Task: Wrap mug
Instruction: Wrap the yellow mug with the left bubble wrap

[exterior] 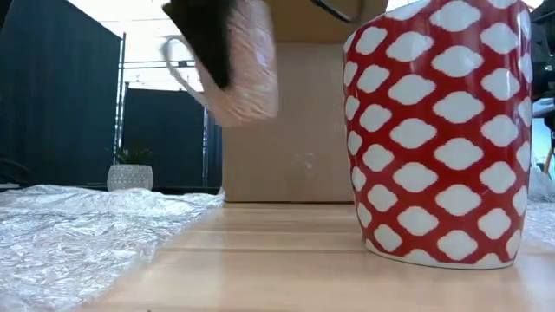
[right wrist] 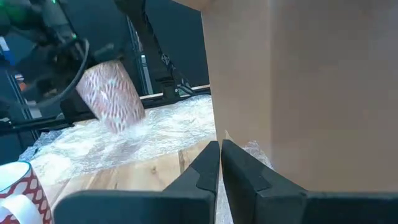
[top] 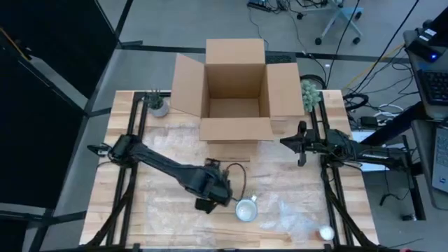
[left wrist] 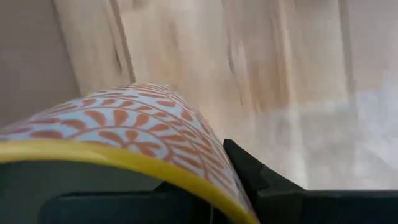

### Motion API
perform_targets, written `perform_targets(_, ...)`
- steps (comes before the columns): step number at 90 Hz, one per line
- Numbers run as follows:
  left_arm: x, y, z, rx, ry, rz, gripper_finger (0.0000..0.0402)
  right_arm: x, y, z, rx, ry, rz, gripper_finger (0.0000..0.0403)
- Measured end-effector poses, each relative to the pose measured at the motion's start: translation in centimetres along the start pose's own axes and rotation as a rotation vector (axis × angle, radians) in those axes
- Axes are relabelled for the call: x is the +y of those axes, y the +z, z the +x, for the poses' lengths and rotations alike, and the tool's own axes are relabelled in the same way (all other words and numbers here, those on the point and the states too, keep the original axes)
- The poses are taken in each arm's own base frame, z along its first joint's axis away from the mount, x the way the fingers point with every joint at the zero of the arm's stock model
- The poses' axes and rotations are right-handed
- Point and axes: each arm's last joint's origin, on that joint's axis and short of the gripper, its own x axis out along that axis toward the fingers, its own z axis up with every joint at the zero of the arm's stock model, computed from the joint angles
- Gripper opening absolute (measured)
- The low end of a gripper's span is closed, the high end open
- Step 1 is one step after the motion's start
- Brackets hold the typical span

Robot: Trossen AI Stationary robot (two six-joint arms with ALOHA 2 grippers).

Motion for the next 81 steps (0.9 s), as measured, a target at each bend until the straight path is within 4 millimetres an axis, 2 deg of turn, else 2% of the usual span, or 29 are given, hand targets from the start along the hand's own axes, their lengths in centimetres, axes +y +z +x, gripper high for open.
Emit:
perform_targets(9, -0.5, -2.7, -1.5, -0.013, -0.008, -0.097, 0.0007, 0.0, 0.0, 0.0, 0.0, 0.0, 0.0, 0.0004)
perform_targets(19, -0.8, -6.4, -1.8, 0.004, -0.013, -0.191, 0.0007, 0.0, 0.0, 0.0, 0.001, 0.0, 0.0, 0.0004)
perform_targets(36, -0.2, -12.0, 1.0, 0.045, -0.047, -0.317, 0.0007, 0.0, 0.0, 0.0, 0.0, 0.0, 0.0, 0.0004)
perform_targets(47, -0.3, -13.3, 3.0, -0.004, -0.138, -0.333, 0.0007, 0.0, 0.0, 0.0, -0.001, 0.001, 0.0, 0.0004)
perform_targets(58, -0.3, -14.4, 5.1, 0.044, -0.137, -0.32, 0.0007, 0.0, 0.0, 0.0, 0.0, 0.0, 0.0, 0.0004)
perform_targets(81, -1.1, -14.8, 7.5, -0.003, -0.233, -0.273, 0.0007, 0.0, 0.0, 0.0, 0.0, 0.001, 0.0, 0.0004)
